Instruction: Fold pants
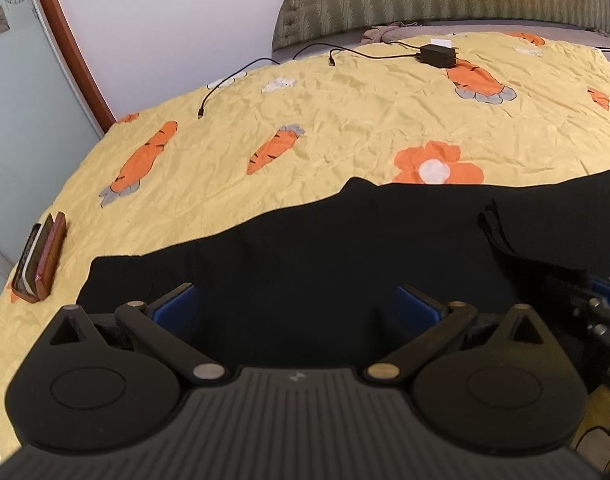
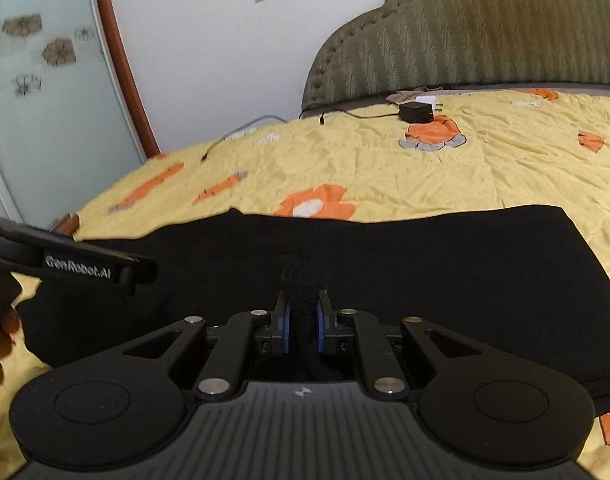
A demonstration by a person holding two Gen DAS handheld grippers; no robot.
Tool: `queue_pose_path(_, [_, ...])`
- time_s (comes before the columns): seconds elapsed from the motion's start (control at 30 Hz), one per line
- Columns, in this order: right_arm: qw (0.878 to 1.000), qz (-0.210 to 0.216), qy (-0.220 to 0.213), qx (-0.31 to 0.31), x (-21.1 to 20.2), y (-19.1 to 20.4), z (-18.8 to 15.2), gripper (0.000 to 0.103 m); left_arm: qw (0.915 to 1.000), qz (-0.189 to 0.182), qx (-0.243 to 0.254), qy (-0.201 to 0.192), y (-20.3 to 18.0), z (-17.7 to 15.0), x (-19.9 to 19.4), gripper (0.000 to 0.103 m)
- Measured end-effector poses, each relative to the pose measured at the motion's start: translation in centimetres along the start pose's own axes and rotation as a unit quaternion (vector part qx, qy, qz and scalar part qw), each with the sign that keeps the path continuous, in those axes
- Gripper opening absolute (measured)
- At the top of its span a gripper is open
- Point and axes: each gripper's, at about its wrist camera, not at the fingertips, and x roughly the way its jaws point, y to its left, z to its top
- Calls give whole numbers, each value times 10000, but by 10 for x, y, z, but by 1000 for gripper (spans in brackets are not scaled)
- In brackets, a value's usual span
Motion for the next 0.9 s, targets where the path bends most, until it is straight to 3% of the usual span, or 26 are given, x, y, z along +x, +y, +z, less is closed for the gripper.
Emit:
queue_pose_path(0.07, [9994,-194,175,-246,6,8,-1,20,10000,-4,-11,-12,2,-1,0,103])
queue_pose_path(0.13, [9979,-100,298,-573,1,19,-3,35,10000,-6,-28,-18,6,-1,-1,103])
queue_pose_path(0.2, [9953,302,219,-899,-15,29,-4,37,10000,-9,-67,-17,12,-1,-1,103])
queue_pose_path(0.27, [9940,354,-90,-1035,-35,31,-1,37,9999,-10,-126,-10,18,-2,0,103])
queue_pose_path(0.37, [9899,-528,-505,-1213,-46,26,7,37,9997,-82,-221,26,25,-6,0,103])
queue_pose_path(0.43, [9830,-1198,-309,-1354,-32,19,10,37,9993,-242,-272,39,28,-9,-2,103])
queue_pose_path(0.47, [9803,-1313,-18,-1473,-21,17,8,37,9991,-314,-280,49,29,-10,-3,103])
queue_pose_path(0.53, [9759,-1321,471,-1675,-7,17,-1,37,9988,-398,-288,61,32,-13,-5,103])
queue_pose_path(0.6, [9712,-1322,531,-1908,-9,25,-11,38,9984,-483,-276,30,33,-16,-6,103])
queue_pose_path(0.67, [9711,-1470,378,-1840,-19,30,-13,49,9982,-536,-250,53,33,-18,-5,103])
queue_pose_path(0.7, [9736,-1510,253,-1691,-23,30,-14,64,9981,-567,-245,80,32,-19,-5,103])
queue_pose_path(0.73, [9748,-1529,164,-1614,-23,30,-13,70,9977,-628,-246,107,32,-20,-3,103])
queue_pose_path(0.8, [9692,-1531,433,-1880,-13,33,-20,70,9968,-741,-245,163,30,-24,-3,103])
queue_pose_path(0.9, [9614,-1682,427,-2136,-18,41,-24,70,9966,-800,-161,146,29,-29,-7,103])
